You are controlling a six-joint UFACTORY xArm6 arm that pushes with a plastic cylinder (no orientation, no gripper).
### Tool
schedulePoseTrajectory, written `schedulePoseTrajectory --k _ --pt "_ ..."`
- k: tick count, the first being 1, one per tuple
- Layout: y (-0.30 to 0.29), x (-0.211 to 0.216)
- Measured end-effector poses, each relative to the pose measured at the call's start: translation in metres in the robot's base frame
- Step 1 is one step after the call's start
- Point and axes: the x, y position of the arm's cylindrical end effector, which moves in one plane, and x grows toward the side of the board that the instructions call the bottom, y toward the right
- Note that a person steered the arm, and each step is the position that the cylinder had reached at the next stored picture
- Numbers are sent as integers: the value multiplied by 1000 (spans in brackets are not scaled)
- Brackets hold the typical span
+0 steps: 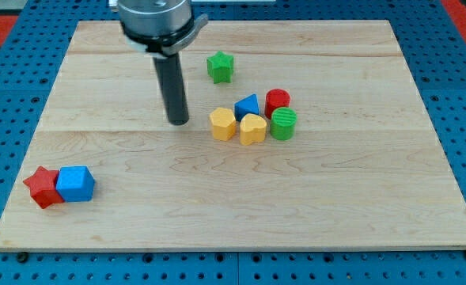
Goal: Move red circle into blue triangle
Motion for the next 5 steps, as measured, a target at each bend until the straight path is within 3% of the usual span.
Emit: schedulePoseTrajectory --k 1,3,5 --pt "68 -38" --pt "180 -37" --pt "147 -12"
